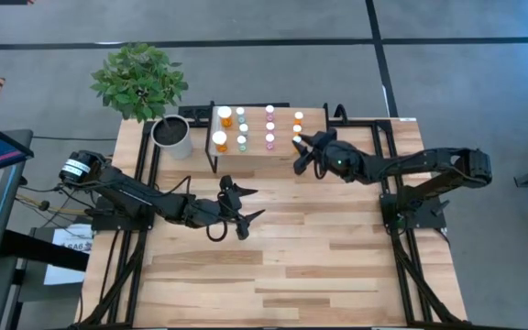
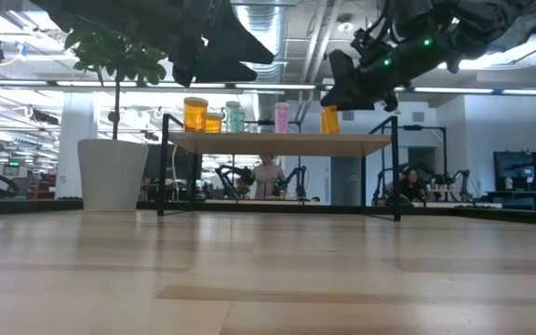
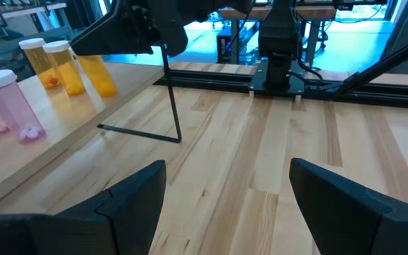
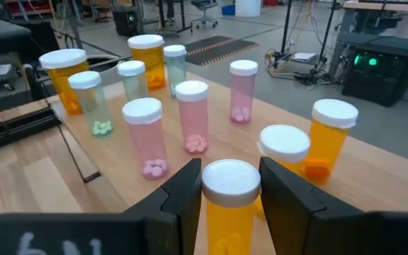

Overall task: Pick and place medicine bottles onto shelf by color
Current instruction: Put the small orange pill bottle on the shelf aligned with the other small orange pill bottles

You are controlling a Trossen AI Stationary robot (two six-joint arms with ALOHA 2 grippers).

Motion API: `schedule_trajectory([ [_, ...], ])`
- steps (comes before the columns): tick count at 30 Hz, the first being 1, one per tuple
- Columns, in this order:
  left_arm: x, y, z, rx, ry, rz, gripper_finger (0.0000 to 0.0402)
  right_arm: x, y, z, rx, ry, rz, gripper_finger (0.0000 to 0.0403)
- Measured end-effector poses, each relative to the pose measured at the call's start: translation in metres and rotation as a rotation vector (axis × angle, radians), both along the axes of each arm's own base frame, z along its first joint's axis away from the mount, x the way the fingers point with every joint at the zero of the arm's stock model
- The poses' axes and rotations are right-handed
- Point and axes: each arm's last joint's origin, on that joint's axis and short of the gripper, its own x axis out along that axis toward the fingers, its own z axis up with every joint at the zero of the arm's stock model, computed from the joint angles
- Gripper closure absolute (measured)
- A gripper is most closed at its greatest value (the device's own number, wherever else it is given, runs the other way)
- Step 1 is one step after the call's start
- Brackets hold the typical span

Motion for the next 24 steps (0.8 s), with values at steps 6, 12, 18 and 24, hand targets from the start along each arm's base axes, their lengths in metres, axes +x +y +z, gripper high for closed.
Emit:
schedule_trajectory([
  [6,0.0,0.0,0.0,-0.001,-0.001,0.0,0.0111,-0.0005,-0.0016,-0.0004,0.003,0.002,-0.003,0.025],
  [12,0.0,0.0,0.0,-0.001,-0.001,0.001,0.0111,-0.0005,-0.0015,-0.0004,0.009,-0.002,0.0,0.0239],
  [18,0.0,0.0,0.0001,-0.001,-0.001,0.001,0.0111,-0.0005,-0.0012,-0.0014,0.013,0.005,0.005,0.0227],
  [24,0.0,0.0,0.0,-0.001,-0.001,0.0,0.0111,-0.0005,-0.0012,-0.001,0.012,0.001,0.006,0.0213],
])
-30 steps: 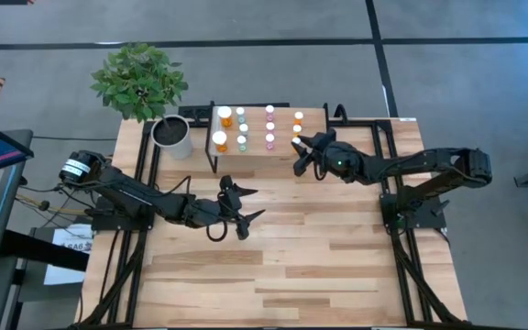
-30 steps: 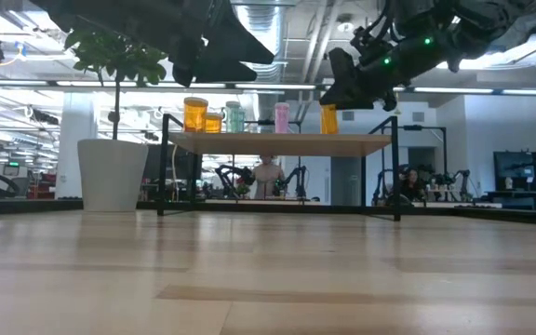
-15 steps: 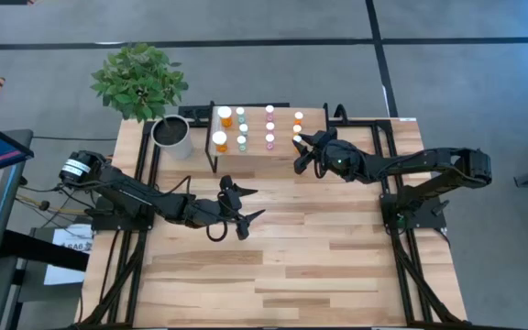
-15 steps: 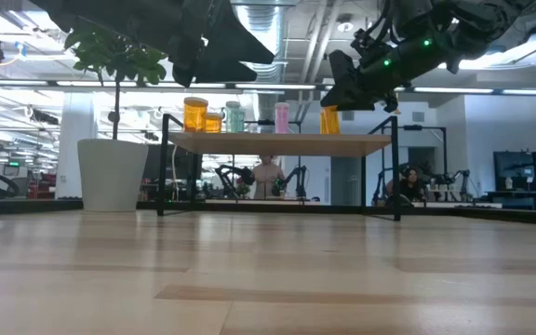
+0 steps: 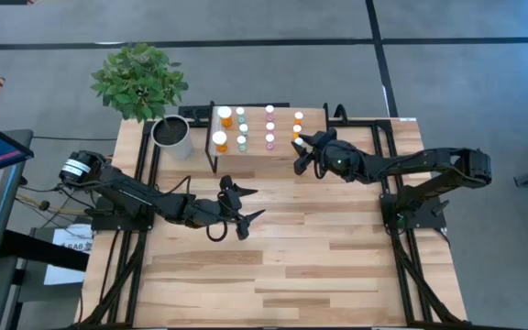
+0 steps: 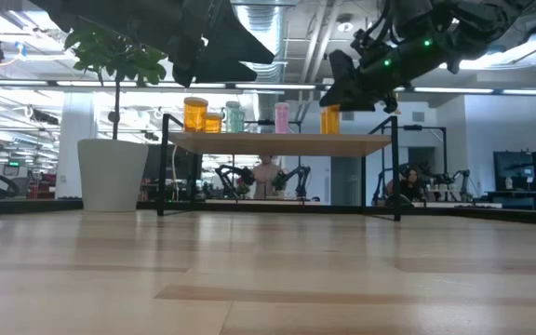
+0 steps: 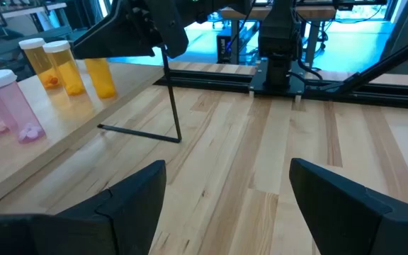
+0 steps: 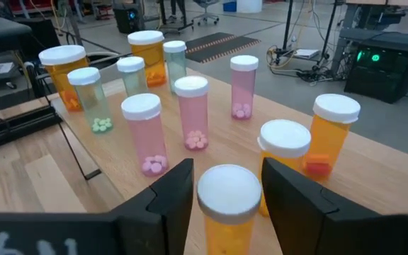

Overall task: Pick and place medicine bottles onto shelf by color
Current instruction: Put the small orange pill bottle on the shelf aligned with the other small orange pill bottles, then return to Home Position

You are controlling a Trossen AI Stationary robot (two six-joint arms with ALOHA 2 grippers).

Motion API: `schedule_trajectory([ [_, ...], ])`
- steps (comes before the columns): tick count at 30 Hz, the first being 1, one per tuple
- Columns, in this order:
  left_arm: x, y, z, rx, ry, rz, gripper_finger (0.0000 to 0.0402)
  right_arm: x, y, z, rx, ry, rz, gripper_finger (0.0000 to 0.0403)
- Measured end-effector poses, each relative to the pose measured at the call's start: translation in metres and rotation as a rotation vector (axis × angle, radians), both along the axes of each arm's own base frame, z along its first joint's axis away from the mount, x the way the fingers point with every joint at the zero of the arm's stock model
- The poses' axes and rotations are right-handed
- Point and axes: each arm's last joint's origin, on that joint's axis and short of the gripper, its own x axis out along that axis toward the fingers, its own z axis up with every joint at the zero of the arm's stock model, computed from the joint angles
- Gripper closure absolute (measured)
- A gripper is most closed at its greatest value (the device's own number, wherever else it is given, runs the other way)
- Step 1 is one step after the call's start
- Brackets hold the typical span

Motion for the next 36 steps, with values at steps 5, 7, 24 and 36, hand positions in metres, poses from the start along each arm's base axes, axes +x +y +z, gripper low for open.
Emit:
schedule_trajectory([
  [5,0.0,0.0,0.0,0.0,0.0,0.0,0.0111,0.0,0.0,0.002,-0.005,-0.021,0.001,0.0199],
  [7,0.0,0.0,0.0,0.0,0.001,0.0,0.0111,0.0,0.0,0.004,-0.008,-0.033,0.002,0.0193],
  [24,-0.052,-0.016,0.06,0.137,0.018,-0.061,0.0113,-0.049,0.036,0.07,-0.026,-0.089,0.426,0.0192],
  [36,-0.172,0.0,0.062,0.015,-0.21,-0.167,0.0264,-0.113,0.074,0.066,0.019,0.048,0.671,0.0305],
])
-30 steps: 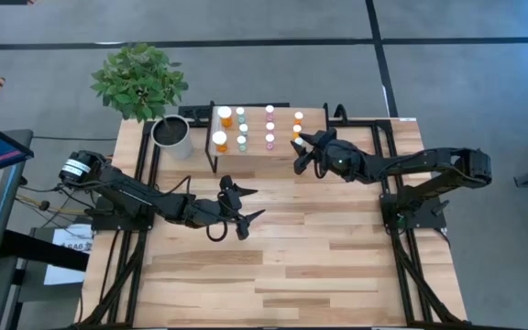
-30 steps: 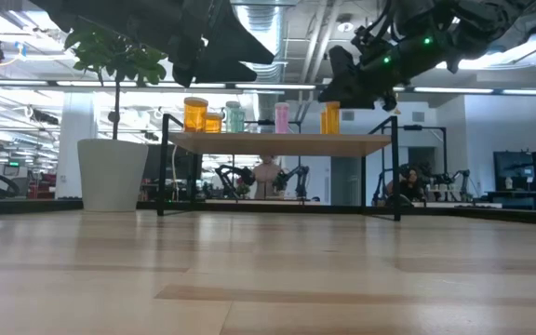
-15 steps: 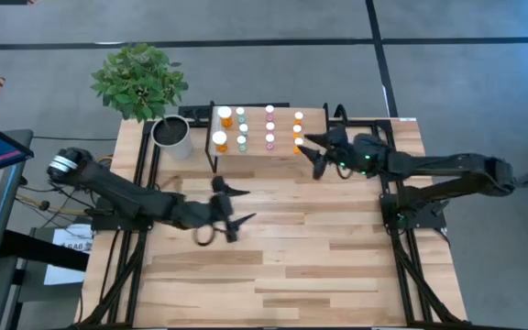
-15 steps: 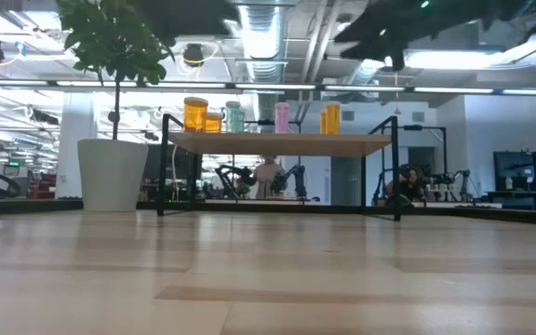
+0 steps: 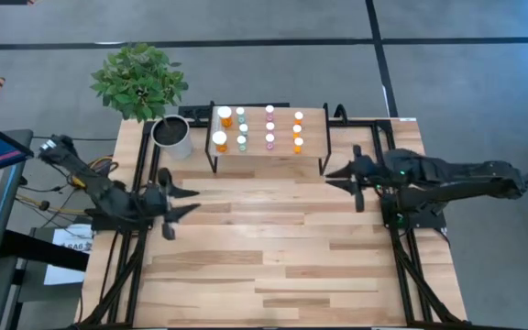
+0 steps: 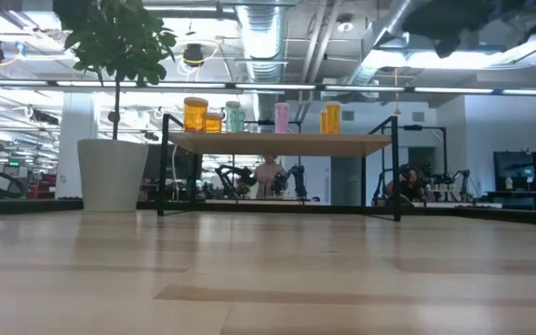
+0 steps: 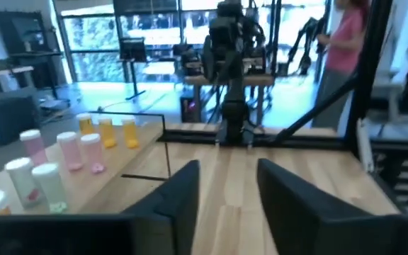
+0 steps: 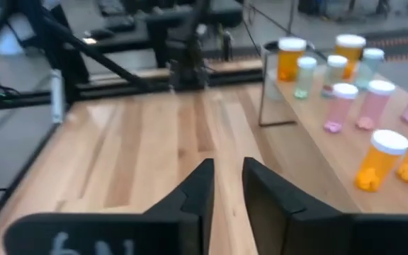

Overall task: Pick and place medicine bottles onto shelf by color
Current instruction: Return to Home Position

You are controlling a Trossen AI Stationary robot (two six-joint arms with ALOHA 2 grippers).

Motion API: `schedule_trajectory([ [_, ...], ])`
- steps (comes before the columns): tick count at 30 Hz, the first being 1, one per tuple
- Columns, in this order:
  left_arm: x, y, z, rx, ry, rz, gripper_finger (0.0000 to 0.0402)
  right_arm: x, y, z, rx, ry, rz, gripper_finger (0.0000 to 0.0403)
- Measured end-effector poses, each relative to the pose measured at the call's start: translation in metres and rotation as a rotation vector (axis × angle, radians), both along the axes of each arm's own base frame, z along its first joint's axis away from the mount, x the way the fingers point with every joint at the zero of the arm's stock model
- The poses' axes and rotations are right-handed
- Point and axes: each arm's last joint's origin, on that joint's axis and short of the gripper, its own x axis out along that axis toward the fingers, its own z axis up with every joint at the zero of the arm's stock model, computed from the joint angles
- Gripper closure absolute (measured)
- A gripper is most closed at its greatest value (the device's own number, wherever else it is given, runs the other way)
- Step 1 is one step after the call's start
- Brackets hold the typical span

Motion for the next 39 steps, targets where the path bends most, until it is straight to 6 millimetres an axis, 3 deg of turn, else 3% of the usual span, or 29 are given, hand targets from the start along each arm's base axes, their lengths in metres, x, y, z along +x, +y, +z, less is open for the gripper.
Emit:
schedule_trajectory([
  [9,-0.041,0.029,-0.006,-0.055,-0.181,-0.124,0.0394,-0.036,0.004,-0.035,-0.003,-0.148,0.019,0.0337],
  [18,-0.055,0.041,-0.019,-0.027,-0.103,-0.124,0.04,-0.061,0.004,-0.08,0.002,-0.298,0.024,0.0338],
  [23,-0.055,0.042,-0.021,-0.026,-0.093,-0.114,0.0401,-0.062,0.005,-0.1,0.026,-0.306,0.026,0.0338],
  [26,-0.051,0.04,-0.028,-0.014,-0.119,-0.1,0.0401,-0.059,0.005,-0.104,0.026,-0.321,0.031,0.0338],
  [34,-0.036,0.037,-0.071,0.02,-0.191,-0.06,0.0401,-0.058,0.005,-0.112,0.027,-0.323,0.032,0.0338],
  [39,-0.032,0.038,-0.085,-0.026,-0.208,-0.139,0.0401,-0.058,0.005,-0.113,0.007,-0.326,0.036,0.0338],
])
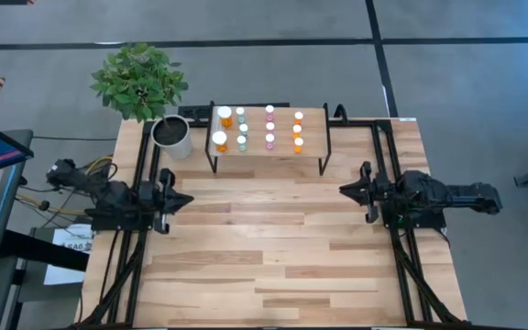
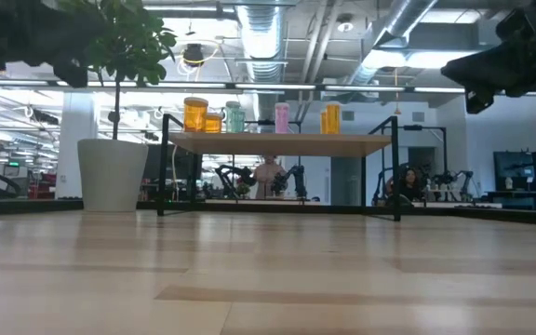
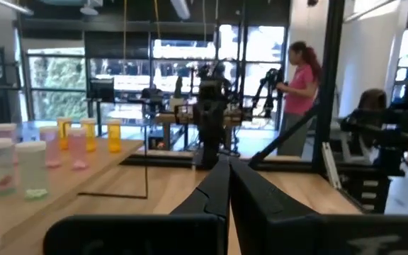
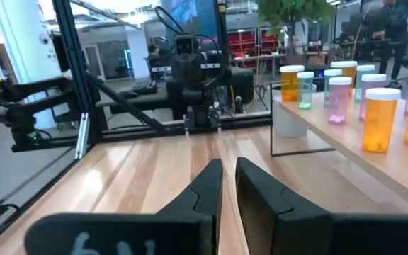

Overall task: Pick and place medicine bottles onto shelf by color
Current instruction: Return to Home Position

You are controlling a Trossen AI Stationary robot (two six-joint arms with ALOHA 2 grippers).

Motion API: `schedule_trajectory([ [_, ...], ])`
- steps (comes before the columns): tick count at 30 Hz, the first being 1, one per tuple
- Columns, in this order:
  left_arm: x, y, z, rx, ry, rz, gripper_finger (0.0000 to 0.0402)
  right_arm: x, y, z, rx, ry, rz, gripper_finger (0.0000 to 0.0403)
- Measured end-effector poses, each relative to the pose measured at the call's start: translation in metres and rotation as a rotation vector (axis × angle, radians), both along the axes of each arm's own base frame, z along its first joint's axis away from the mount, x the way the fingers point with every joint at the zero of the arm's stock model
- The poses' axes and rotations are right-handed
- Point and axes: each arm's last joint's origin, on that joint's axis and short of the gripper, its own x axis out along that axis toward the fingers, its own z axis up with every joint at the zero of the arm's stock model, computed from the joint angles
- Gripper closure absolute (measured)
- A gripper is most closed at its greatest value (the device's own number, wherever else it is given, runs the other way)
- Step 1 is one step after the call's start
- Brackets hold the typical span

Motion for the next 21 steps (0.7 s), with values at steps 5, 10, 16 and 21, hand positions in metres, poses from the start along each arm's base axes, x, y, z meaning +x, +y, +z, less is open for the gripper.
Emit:
schedule_trajectory([
  [5,0.003,0.005,-0.005,-0.038,-0.016,-0.006,0.0401,0.002,0.001,-0.005,-0.011,-0.026,0.025,0.0346],
  [10,0.006,0.009,-0.006,-0.047,-0.019,-0.059,0.0401,0.003,0.001,-0.01,0.013,-0.018,0.028,0.0376],
  [16,0.007,0.012,-0.01,-0.064,0.023,-0.063,0.0401,0.003,0.0,-0.013,0.094,0.012,0.021,0.0398],
  [21,0.008,0.012,-0.014,-0.065,0.063,-0.081,0.0401,0.003,0.0,-0.014,0.112,0.018,0.02,0.0374],
])
